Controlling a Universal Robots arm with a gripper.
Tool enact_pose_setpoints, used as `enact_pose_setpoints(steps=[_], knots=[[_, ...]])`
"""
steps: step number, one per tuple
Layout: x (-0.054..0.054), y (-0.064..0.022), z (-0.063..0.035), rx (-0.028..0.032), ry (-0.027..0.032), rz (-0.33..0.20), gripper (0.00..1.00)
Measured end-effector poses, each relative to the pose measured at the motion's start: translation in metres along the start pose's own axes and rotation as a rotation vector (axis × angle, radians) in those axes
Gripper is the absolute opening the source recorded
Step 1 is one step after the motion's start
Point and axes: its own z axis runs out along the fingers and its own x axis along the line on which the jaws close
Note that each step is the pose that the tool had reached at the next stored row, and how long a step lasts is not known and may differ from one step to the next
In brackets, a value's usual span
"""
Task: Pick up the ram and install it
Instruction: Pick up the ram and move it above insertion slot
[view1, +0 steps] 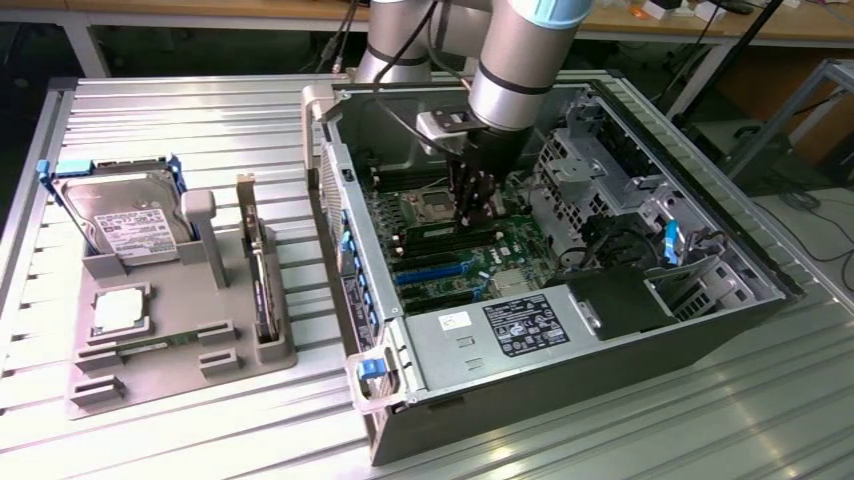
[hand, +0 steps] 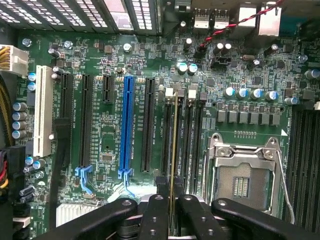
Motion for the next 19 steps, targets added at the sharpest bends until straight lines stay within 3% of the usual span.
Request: enact_pose_setpoints(steps=[4, 7, 9, 19], knots=[[0.0, -0.0014, 0.0003, -0.0083, -0.0003, 0.001, 0.14], [0.0, -0.0016, 0.0006, -0.0086, -0.0006, 0.001, 0.14], [0.0, -0.0033, 0.0021, -0.0127, -0.0006, 0.0, 0.14], [0.004, -0.0036, 0.0105, -0.0131, -0.0005, 0.0, 0.14]])
